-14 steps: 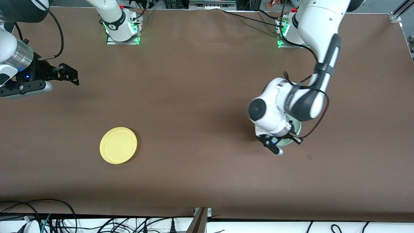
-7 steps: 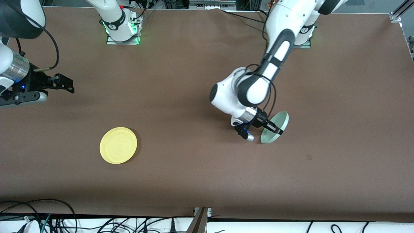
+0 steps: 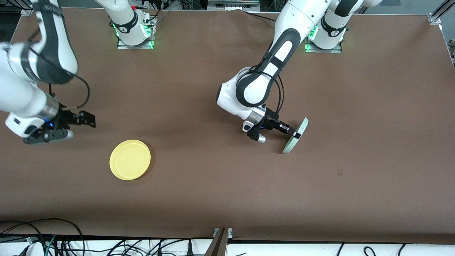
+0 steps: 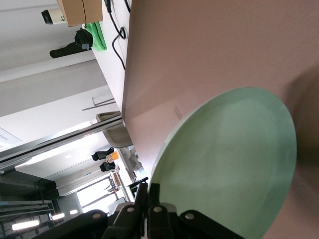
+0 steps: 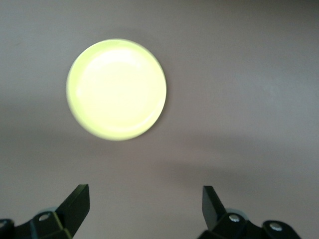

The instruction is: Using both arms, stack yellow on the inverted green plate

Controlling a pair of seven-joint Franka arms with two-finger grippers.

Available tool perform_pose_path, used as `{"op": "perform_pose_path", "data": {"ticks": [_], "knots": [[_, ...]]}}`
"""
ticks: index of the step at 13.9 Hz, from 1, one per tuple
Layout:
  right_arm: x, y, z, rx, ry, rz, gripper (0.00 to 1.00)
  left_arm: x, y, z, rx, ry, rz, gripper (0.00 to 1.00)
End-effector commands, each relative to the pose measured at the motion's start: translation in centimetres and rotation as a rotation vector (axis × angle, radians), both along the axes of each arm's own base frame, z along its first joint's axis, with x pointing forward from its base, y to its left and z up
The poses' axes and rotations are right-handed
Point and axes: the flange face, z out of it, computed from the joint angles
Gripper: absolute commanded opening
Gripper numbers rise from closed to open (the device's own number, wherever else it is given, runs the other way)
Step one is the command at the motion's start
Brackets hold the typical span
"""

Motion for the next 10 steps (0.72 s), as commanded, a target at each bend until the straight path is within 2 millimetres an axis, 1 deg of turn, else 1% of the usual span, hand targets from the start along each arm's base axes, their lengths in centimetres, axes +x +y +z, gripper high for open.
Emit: {"op": "perform_pose_path", "data": {"ticks": [1, 2, 3, 4, 5, 6, 8, 9, 10], "knots": [[3.2, -0.4, -8.3, -0.003, -0.024, 0.009, 1.0, -1.2, -1.9, -3.3, -0.044, 0.0, -0.013, 0.07], [4.3, -0.5, -11.0, -0.008, -0.052, 0.009, 1.0, -1.5, -2.3, -3.3, -0.057, 0.005, -0.015, 0.47], [5.2, -0.5, -12.7, -0.013, -0.075, 0.013, 1.0, -1.9, -3.1, -3.4, -0.116, 0.03, -0.007, 0.99], [5.5, -0.4, -14.0, -0.014, -0.072, 0.013, 0.99, -2.5, -4.5, -3.2, -0.201, 0.058, -0.003, 1.0], [5.5, -0.3, -14.6, -0.014, -0.063, 0.014, 0.98, -2.2, -5.4, -2.2, -0.276, 0.065, 0.025, 1.0], [5.4, -0.2, -15.3, -0.014, -0.054, 0.016, 0.95, -2.3, -6.2, -1.8, -0.339, 0.086, 0.069, 1.0], [5.2, -0.1, -17.2, -0.015, -0.038, 0.017, 0.86, -1.8, -7.1, 0.0, -0.458, 0.111, 0.142, 1.0], [5.5, -0.1, -17.5, -0.016, -0.052, 0.017, 0.81, -1.7, -7.9, 0.6, -0.541, 0.13, 0.175, 1.0], [5.6, -0.1, -18.0, -0.016, -0.049, 0.014, 0.74, -1.3, -8.0, 0.8, -0.619, 0.145, 0.219, 1.0]]}}
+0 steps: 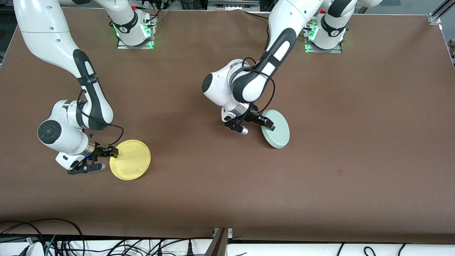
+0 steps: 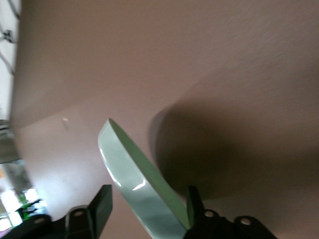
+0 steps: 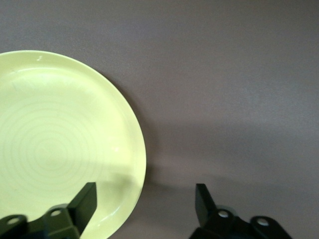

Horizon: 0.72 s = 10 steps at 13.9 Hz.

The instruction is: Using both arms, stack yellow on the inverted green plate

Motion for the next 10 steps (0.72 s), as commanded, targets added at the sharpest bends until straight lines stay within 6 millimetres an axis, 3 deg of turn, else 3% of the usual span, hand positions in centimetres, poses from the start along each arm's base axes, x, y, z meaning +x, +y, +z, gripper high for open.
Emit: {"op": "perform_pose_path", "data": {"ticks": [1, 5, 7, 10], "knots": [[0.7, 0.0, -1.1, 0.012, -0.008, -0.001, 0.66, 2.6, 0.0, 1.3, -0.197, 0.027, 0.124, 1.0], [1.3, 0.2, -2.5, 0.015, -0.002, -0.007, 0.4, 6.6, 3.0, 1.1, -0.419, 0.052, 0.27, 1.0], [1.5, 0.2, -2.0, 0.046, -0.002, -0.031, 0.0, 8.6, 4.5, 1.2, -0.574, 0.068, 0.368, 1.0], [1.6, 0.8, -1.0, 0.078, 0.043, -0.049, 0.0, 9.3, 4.4, 0.7, -0.7, 0.06, 0.428, 1.0]]}}
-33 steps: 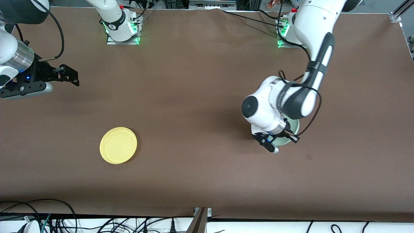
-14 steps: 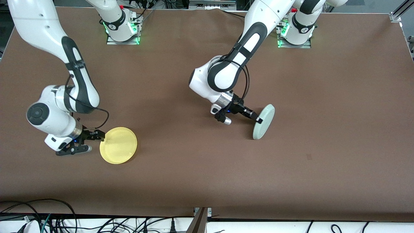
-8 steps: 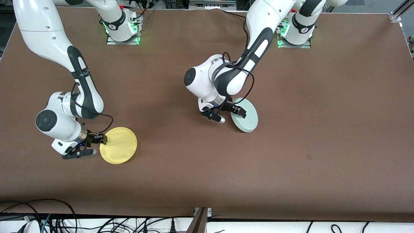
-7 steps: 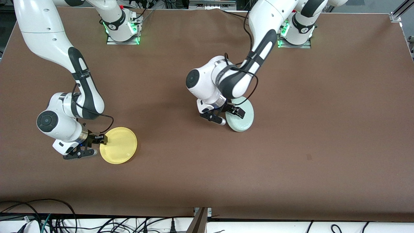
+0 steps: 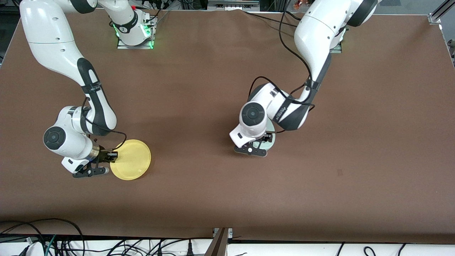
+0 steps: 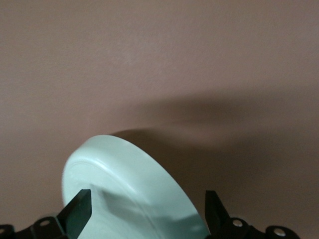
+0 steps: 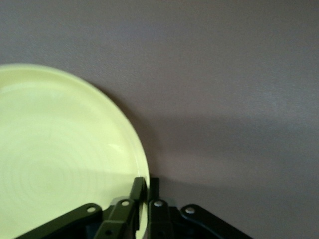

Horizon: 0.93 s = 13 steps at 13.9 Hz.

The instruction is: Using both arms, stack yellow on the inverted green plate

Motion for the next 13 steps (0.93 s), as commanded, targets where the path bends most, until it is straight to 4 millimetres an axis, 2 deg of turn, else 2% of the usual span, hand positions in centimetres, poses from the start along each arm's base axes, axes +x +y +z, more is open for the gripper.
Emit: {"op": "perform_pose_path", "data": {"ticks": [1, 4, 5, 6, 7, 9, 11, 13], "knots": [[0.6, 0.6, 1.4, 0.027, 0.033, 0.003, 0.0, 0.3, -0.3, -0.2, -0.078, -0.011, 0.034, 1.0], [1.5, 1.8, 5.4, 0.044, 0.066, 0.022, 0.0, 1.1, 0.0, 0.0, -0.196, 0.001, 0.127, 1.0], [1.7, 2.4, 7.3, 0.054, 0.066, 0.032, 0.0, 1.2, 0.0, 0.5, -0.203, -0.004, 0.13, 1.0], [1.8, 3.5, 8.4, 0.066, 0.08, 0.041, 0.0, 1.6, 0.8, 0.8, -0.192, -0.004, 0.133, 1.0], [1.8, 5.0, 9.8, 0.082, 0.089, 0.03, 0.0, 2.2, 2.5, 2.2, -0.187, -0.005, 0.139, 1.0], [1.6, 8.5, 11.1, 0.113, 0.119, -0.005, 0.0, 3.8, 6.7, 5.9, -0.166, 0.016, 0.102, 1.0], [1.0, 12.9, 11.7, 0.15, 0.148, -0.043, 0.0, 5.6, 13.3, 10.9, -0.115, 0.009, 0.015, 1.0], [-0.3, 18.8, 11.9, 0.177, 0.171, -0.122, 0.0, 6.9, 20.4, 14.7, -0.091, 0.021, -0.063, 1.0]]}}
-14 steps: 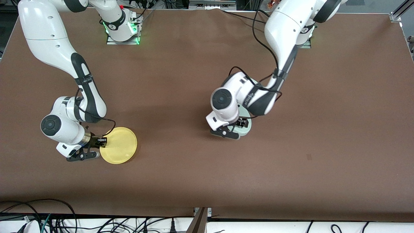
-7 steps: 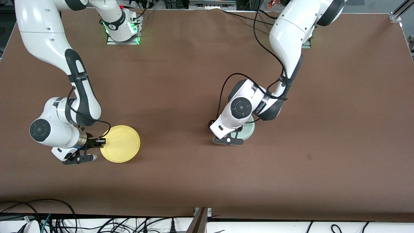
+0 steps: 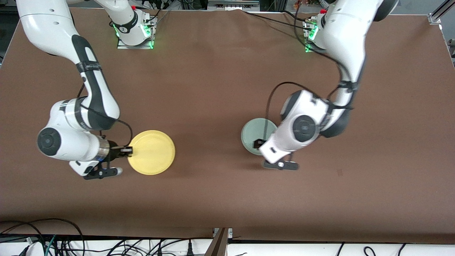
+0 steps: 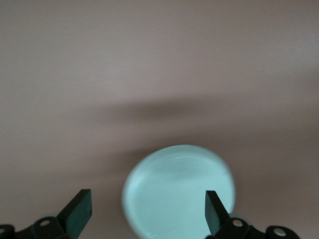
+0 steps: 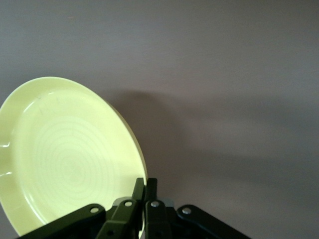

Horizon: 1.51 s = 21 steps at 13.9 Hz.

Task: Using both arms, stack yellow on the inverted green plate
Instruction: 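Carry yellow onto green with the right gripper while the left gripper withdraws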

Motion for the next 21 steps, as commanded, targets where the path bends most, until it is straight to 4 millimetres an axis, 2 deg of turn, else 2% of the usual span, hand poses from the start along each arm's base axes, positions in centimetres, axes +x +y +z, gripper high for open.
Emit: {"op": "perform_pose_path", "data": {"ticks": [1, 3, 4, 7, 10, 12, 13, 15, 16, 17, 18, 19, 21], "knots": [[-1.9, 7.8, 0.5, 0.028, 0.048, -0.107, 0.0, 0.4, 9.0, 6.3, 0.03, -0.007, -0.127, 1.0], [-4.4, 14.9, 0.5, 0.018, 0.069, -0.178, 0.0, 0.4, 14.6, 9.8, 0.051, -0.01, -0.178, 1.0], [-5.7, 18.5, 0.7, 0.025, 0.054, -0.214, 0.0, 0.0, 16.3, 11.5, 0.062, -0.012, -0.2, 1.0], [-10.8, 29.0, -0.1, 0.051, 0.025, -0.321, 0.0, -2.2, 20.0, 16.8, 0.129, 0.01, -0.226, 1.0], [-15.5, 36.7, -1.7, 0.113, -0.015, -0.388, 0.0, -5.5, 22.1, 20.3, 0.137, 0.08, -0.204, 1.0], [-17.3, 39.3, -3.5, 0.135, -0.04, -0.409, 0.0, -8.3, 22.6, 21.9, 0.139, 0.086, -0.196, 1.0], [-17.7, 39.9, -4.3, 0.141, -0.056, -0.416, 0.0, -9.5, 22.9, 22.3, 0.141, 0.089, -0.192, 1.0], [-18.3, 40.7, -5.4, 0.15, -0.07, -0.417, 0.0, -10.5, 23.4, 22.9, 0.148, 0.072, -0.182, 1.0], [-18.6, 41.0, -6.0, 0.144, -0.079, -0.414, 0.0, -11.2, 24.2, 23.4, 0.153, 0.043, -0.167, 1.0], [-18.7, 41.1, -6.4, 0.133, -0.089, -0.407, 0.0, -11.9, 24.7, 22.8, 0.15, 0.028, -0.142, 1.0], [-18.9, 41.1, -7.2, 0.124, -0.087, -0.407, 0.0, -12.4, 26.6, 22.9, 0.151, -0.006, -0.106, 1.0], [-18.8, 41.0, -7.5, 0.127, -0.092, -0.408, 0.0, -13.1, 27.7, 22.7, 0.151, -0.049, -0.084, 1.0], [-18.6, 40.9, -8.1, 0.136, -0.101, -0.411, 0.0, -14.6, 28.3, 22.8, 0.148, -0.154, -0.048, 1.0]]}}
